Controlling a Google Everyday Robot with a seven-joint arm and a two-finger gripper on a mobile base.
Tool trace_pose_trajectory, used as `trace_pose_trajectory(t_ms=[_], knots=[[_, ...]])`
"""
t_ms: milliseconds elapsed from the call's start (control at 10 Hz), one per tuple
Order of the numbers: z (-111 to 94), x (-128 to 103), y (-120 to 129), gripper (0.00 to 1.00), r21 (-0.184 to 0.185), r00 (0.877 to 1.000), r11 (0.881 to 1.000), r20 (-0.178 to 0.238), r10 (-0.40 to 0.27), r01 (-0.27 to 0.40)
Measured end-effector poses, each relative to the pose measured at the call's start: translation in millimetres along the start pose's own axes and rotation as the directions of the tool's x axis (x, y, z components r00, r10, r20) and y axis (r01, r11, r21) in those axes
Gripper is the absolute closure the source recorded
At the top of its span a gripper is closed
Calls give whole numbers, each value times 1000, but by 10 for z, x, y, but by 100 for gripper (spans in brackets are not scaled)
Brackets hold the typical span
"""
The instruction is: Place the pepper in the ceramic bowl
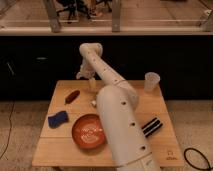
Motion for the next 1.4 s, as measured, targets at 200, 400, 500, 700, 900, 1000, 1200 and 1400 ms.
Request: trace_pose_trajectory(t_ms=[200,400,500,700,900,1000,1200,1400], knots=[[111,-55,-76,20,-12,1000,1000,16,-9,9],[203,-97,-144,20,-18,999,1000,33,-13,14],[228,-102,-157,20,-20,999,1000,37,-13,14],[221,-87,-148,20,-19,999,1000,36,-12,12],[217,-77,-142,20,-19,999,1000,36,-10,11],[230,-82,-147,20,-19,999,1000,38,-14,14],[428,-225,-223,20,-3,992,994,57,-113,114],[447,-348,-184,20,17,966,966,-1,-259,259]])
